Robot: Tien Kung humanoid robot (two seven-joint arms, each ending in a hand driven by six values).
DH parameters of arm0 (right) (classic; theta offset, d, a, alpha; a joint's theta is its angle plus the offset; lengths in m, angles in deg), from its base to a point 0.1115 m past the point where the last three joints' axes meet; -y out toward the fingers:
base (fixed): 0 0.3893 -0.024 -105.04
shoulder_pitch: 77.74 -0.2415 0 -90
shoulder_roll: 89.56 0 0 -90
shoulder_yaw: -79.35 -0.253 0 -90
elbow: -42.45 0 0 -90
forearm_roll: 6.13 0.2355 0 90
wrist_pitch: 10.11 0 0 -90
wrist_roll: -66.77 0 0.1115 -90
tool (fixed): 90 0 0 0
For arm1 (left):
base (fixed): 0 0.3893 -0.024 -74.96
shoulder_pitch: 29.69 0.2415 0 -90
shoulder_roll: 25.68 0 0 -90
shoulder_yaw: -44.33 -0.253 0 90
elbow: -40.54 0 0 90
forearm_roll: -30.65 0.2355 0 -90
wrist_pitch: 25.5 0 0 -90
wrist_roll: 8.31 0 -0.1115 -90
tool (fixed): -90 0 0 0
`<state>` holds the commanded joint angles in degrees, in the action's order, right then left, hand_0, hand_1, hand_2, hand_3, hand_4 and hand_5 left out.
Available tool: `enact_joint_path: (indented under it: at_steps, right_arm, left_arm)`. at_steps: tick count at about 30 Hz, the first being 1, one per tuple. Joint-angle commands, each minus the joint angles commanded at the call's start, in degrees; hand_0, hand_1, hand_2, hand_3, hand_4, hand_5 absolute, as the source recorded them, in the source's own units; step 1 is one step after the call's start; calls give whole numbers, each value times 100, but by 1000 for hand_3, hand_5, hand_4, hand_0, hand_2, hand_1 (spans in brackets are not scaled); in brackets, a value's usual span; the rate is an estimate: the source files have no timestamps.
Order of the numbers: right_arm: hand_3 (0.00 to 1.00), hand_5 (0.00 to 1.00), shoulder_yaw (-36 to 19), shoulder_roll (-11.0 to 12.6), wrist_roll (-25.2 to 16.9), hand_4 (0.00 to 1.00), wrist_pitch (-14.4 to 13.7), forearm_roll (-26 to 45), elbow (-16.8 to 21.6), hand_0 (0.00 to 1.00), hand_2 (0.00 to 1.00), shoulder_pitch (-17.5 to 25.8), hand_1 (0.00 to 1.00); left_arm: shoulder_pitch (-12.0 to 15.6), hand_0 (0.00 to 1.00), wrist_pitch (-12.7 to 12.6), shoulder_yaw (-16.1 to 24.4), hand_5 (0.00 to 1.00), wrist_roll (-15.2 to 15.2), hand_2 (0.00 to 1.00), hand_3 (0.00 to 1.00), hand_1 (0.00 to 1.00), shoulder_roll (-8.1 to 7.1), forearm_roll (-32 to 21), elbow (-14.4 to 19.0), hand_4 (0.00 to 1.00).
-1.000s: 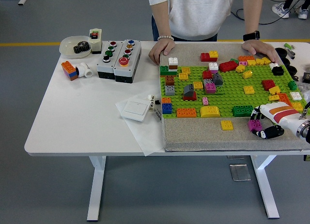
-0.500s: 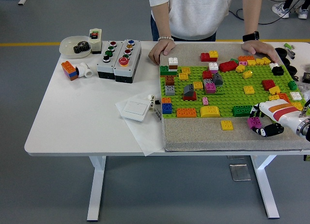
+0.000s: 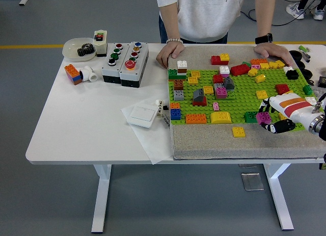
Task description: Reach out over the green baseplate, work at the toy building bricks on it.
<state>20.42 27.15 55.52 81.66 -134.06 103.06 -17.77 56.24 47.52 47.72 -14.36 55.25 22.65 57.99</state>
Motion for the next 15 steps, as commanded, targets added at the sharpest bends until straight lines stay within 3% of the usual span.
enact_joint_path:
  at_steps: [15]
  right_arm:
    - [511, 155, 23, -260, -14, 700, -160, 35, -837, 509, 520, -405, 496]
  left_arm:
    - [-36, 862, -8, -6, 654, -6, 882, 746, 887, -8, 15, 6, 737]
